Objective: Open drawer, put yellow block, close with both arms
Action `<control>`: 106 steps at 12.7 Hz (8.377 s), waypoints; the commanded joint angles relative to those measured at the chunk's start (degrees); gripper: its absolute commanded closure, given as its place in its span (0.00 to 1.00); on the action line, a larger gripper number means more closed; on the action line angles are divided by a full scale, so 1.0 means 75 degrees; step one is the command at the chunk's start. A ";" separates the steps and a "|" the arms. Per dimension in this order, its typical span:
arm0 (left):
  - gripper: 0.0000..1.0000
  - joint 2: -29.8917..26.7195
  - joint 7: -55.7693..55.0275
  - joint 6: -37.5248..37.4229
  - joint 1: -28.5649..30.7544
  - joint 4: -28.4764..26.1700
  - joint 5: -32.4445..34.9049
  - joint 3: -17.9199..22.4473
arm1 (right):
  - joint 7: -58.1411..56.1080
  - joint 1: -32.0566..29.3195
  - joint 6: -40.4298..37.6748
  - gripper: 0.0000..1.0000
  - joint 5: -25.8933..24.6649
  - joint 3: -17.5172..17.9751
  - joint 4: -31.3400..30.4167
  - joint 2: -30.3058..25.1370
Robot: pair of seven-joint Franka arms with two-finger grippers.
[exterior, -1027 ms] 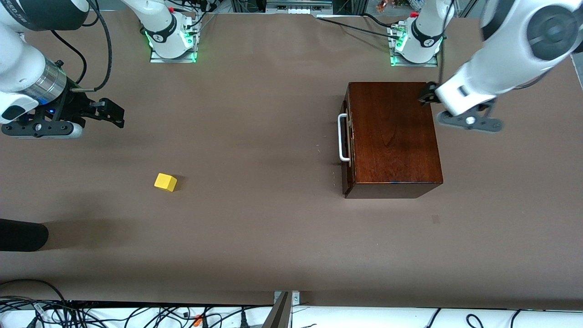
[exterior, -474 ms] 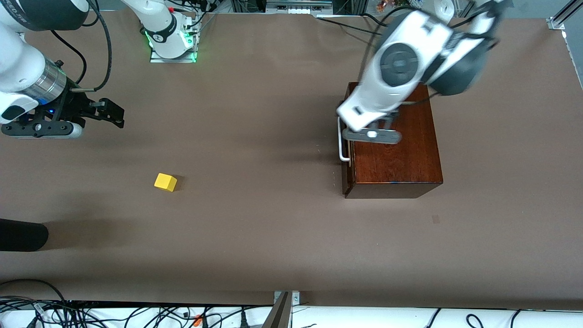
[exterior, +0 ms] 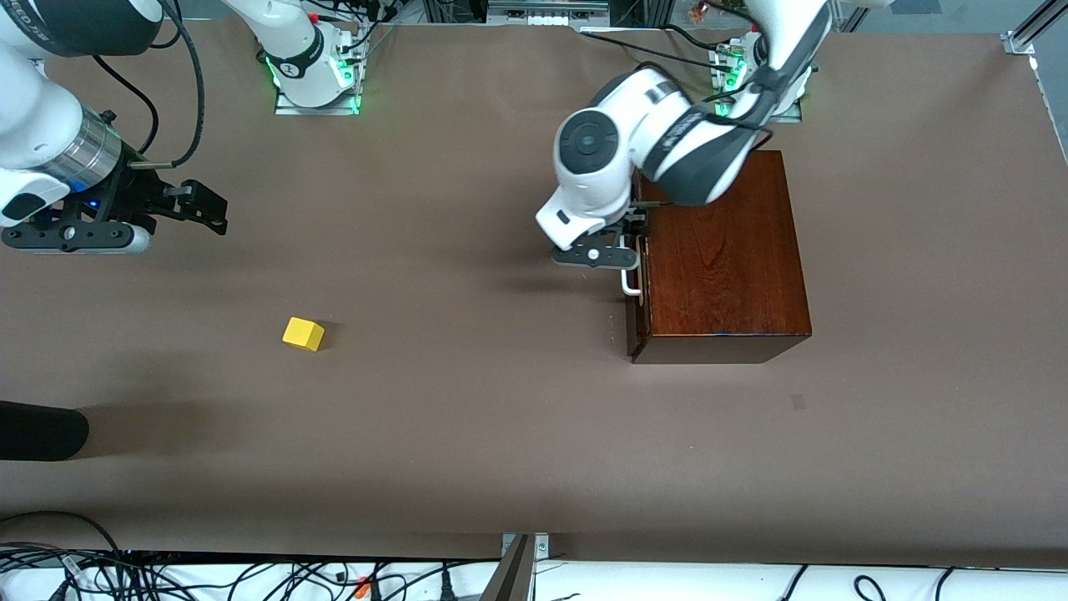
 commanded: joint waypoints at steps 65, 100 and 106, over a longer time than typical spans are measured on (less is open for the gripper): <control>0.00 0.0028 -0.0792 -0.1044 -0.0141 0.1625 -0.0081 0.0004 | -0.0035 -0.0137 -0.0027 0.00 0.0127 0.0039 0.0184 0.0081; 0.00 -0.3947 0.5822 -0.1798 0.3026 -0.0565 -0.1663 0.2593 | 0.0668 -0.0137 0.5796 0.00 0.0127 -0.0429 -0.2557 0.3257; 0.00 -0.3958 0.5822 -0.1810 0.3026 -0.0565 -0.1663 0.2593 | 0.0856 -0.0055 0.5891 0.02 0.0127 -0.0418 -0.2582 0.3315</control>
